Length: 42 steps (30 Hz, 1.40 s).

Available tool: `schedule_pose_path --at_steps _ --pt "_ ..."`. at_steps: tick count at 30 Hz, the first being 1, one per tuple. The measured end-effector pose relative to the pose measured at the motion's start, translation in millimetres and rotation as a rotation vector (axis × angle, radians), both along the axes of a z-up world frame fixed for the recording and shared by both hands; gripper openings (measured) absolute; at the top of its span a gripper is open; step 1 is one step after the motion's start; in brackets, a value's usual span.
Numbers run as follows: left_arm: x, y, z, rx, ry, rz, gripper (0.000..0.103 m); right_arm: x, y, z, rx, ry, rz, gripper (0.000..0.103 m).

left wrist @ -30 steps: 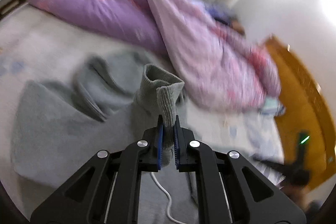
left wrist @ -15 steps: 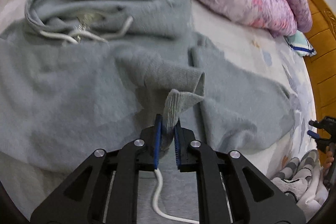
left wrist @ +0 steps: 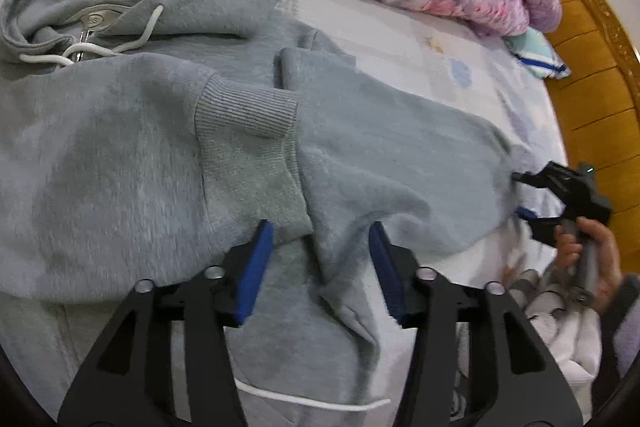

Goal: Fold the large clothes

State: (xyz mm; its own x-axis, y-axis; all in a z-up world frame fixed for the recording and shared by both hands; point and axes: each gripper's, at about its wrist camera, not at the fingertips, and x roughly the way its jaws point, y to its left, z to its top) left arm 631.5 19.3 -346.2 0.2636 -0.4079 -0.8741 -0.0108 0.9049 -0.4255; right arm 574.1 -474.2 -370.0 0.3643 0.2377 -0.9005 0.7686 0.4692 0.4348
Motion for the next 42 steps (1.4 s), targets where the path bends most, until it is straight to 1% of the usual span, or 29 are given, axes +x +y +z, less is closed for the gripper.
schedule_pose_path --at_steps 1,2,3,5,6,8,10,12,13,15,17,18,20,21,23,24,25,27,30,31,33,35,36,38,39,40,42 --pt "-1 4 2 -0.022 0.004 0.008 0.052 0 0 2 -0.007 0.003 0.008 0.044" --pt "-3 9 5 -0.037 0.007 0.022 0.055 -1 0 4 -0.02 -0.001 0.017 0.037" --pt "-5 14 8 -0.048 0.006 0.042 0.059 -2 1 10 -0.021 -0.034 0.03 0.016" --pt "-10 31 14 -0.056 0.002 0.082 0.06 -4 3 24 -0.056 -0.07 0.037 0.015" --pt "-12 39 16 -0.054 -0.001 0.096 0.06 -3 7 36 -0.093 -0.091 0.053 0.014" --pt "-17 61 21 -0.019 -0.006 0.141 0.062 -5 16 63 -0.183 -0.123 0.072 0.014" --pt "-22 86 26 0.006 -0.015 0.183 0.062 -8 29 96 -0.269 -0.178 0.082 0.013" --pt "-27 112 30 0.051 -0.019 0.232 0.062 -11 50 140 -0.358 -0.265 0.099 0.013" --pt "-29 124 31 0.063 -0.017 0.254 0.062 -13 59 155 -0.383 -0.298 0.106 0.013" --pt "-34 151 32 0.075 0.002 0.306 0.062 -15 88 199 -0.445 -0.397 0.146 0.013" --pt "-37 174 34 0.082 0.007 0.342 0.062 -10 118 229 -0.432 -0.476 0.212 0.013" --pt "-41 186 37 0.084 0.004 0.364 0.065 -7 140 245 -0.423 -0.521 0.253 0.013" --pt "-47 205 43 0.1 0.0 0.393 0.066 3 182 266 -0.403 -0.566 0.35 0.013" --pt "-50 218 46 0.103 -0.006 0.408 0.066 8 209 273 -0.382 -0.588 0.394 0.013" --pt "-55 235 50 0.101 -0.005 0.43 0.066 15 255 278 -0.328 -0.606 0.469 0.013" --pt "-59 248 52 0.096 -0.006 0.45 0.066 16 274 278 -0.314 -0.611 0.495 0.013" --pt "-63 258 55 0.092 -0.011 0.466 0.066 19 307 276 -0.289 -0.622 0.548 0.013" --pt "-70 275 59 0.089 -0.017 0.489 0.067 21 370 266 -0.273 -0.631 0.638 0.013" --pt "-79 304 61 0.091 -0.014 0.511 0.067 25 451 234 -0.181 -0.616 0.743 0.013" --pt "-82 313 62 0.092 -0.012 0.518 0.067 28 471 223 -0.187 -0.6 0.778 0.013" --pt "-87 328 64 0.093 -0.016 0.534 0.067 31 521 192 -0.18 -0.553 0.836 0.013" --pt "-93 344 65 0.102 -0.014 0.548 0.067 31 557 166 -0.202 -0.503 0.894 0.014" --pt "-97 350 65 0.104 -0.015 0.552 0.067 31 579 146 -0.205 -0.465 0.926 0.014" --pt "-104 364 66 0.107 -0.015 0.56 0.067 29 610 122 -0.198 -0.417 0.981 0.014" --pt "-107 368 65 0.108 -0.013 0.563 0.067 27 628 104 -0.224 -0.381 1.024 0.014" --pt "-109 373 65 0.106 -0.01 0.566 0.067 24 638 93 -0.234 -0.357 1.043 0.016" --pt "-115 382 63 0.109 -0.004 0.578 0.067 21 651 70 -0.22 -0.284 1.072 0.019"
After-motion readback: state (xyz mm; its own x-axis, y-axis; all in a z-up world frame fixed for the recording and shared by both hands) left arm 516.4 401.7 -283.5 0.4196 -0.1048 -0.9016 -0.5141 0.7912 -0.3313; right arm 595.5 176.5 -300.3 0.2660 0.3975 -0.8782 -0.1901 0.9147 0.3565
